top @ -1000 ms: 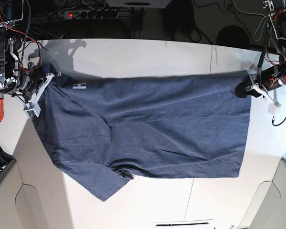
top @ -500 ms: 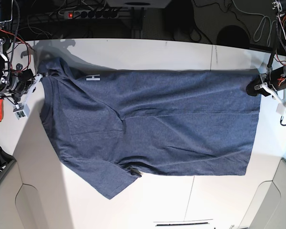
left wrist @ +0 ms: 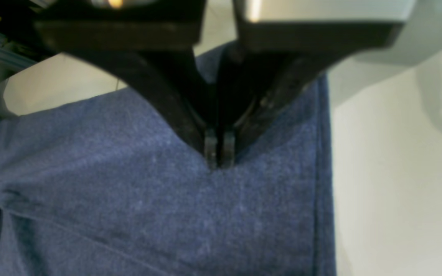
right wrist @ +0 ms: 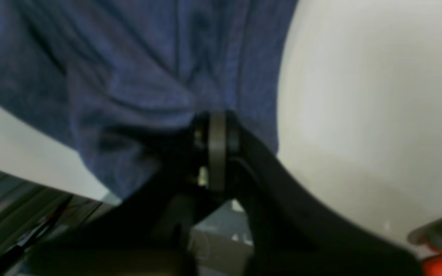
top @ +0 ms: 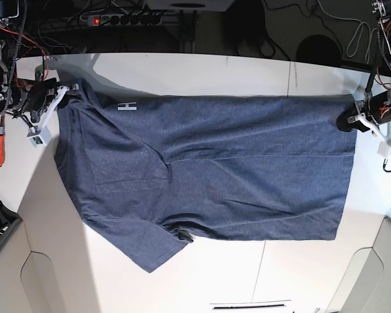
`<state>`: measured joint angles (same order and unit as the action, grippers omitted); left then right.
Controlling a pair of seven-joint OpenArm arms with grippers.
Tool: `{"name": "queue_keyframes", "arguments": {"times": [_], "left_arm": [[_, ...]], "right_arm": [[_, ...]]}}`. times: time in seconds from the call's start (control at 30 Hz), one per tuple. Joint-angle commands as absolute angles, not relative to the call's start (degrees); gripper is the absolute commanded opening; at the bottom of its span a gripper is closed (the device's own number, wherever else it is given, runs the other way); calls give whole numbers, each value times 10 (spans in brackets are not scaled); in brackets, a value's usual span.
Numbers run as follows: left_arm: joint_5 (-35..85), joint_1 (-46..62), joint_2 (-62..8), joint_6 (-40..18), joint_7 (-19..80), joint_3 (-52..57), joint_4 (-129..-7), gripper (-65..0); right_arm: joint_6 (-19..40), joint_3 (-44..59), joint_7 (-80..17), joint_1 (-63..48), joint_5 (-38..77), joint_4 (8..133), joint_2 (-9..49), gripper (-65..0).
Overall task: Layout the t-shirt on the table in an organized manner, then fold the t-shirt properly
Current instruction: 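Pull the shirt edges apart with both grippers to smooth it, then drag the shirt edge with both grippers to straighten it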
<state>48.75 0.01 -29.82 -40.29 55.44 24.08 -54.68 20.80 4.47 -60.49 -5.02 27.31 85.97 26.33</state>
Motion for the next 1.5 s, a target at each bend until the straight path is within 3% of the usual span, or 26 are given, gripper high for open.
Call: {"name": "queue_keyframes", "arguments": {"times": [0.0,0.33,0.6,0.77,0.97,1.27,1.47], "left_arm": [[493,-5,-311,-400,550,243,-552,-650],[502,-5,-311,-400,550,243,-552,-650],[502,-5,-313,-400,550,243,-552,-650],[510,-4,-328,-400,552,243,-552,-650],[592,15,-340,-400,600,243,-552,-650],[723,46,-333,-400,597,258,-572,-650],[656,46,-287,-400,602,262,-667,-650]], "right_arm": [[210,49,-600,-49,269,866,273,-650],[207,49,-536,-52,130,843,273,-650],[207,49,-536,-51,126,844,273,-650],[152,50,-530,-51,88,852,283,-650],[152,50,-568,-56,105,874,287,-650],[152,50,-570,-62,131,880,287,-650],[152,50,-570,-62,131,880,287,-650]]}}
